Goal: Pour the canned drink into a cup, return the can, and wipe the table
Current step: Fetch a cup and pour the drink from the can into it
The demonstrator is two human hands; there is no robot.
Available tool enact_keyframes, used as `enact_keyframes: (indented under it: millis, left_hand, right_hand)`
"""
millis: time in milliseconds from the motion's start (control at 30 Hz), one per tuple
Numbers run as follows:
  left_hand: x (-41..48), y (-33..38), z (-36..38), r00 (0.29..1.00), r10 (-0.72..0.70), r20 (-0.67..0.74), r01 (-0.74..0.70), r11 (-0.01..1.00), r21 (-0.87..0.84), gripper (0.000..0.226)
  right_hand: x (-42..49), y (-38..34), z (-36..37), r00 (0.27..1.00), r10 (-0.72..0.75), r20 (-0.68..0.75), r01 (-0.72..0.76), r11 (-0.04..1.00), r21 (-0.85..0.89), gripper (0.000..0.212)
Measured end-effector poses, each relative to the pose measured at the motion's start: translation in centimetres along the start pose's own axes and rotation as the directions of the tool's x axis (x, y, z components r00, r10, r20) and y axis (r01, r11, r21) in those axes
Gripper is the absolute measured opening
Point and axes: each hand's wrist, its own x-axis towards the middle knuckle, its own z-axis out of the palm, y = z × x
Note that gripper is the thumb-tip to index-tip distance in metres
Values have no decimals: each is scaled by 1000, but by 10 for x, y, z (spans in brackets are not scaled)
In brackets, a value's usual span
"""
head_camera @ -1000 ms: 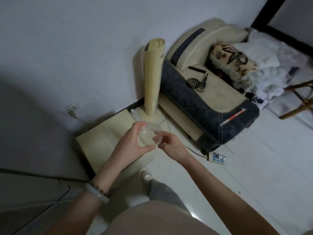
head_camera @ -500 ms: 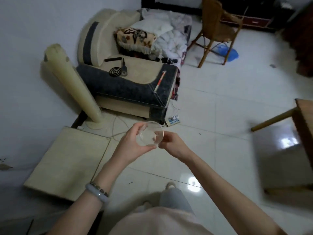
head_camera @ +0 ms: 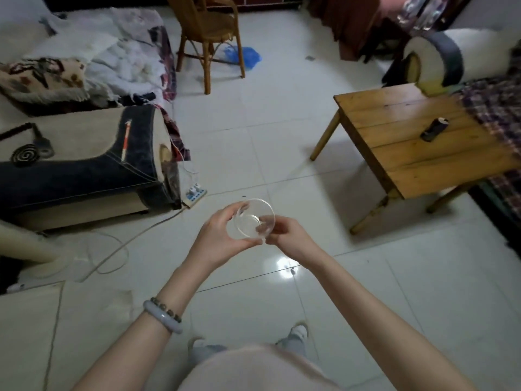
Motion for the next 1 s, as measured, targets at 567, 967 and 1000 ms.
enact_keyframes:
  millis: [567,967,1000]
  left_hand:
    - [96,141,277,911,226,346,-230,973,-28,71]
    - [218,226,409,796,326,510,-325,941,-94,66]
    - [231,234,420,787,336,518,-330,938,-107,66]
  right_hand:
    - [-88,89,-281,923,113,-369,-62,987,148,35]
    - [-55,115,-445,840,177,-513,-82,976,203,36]
    - [-49,114,-461,831,181,-526,-79,974,211,35]
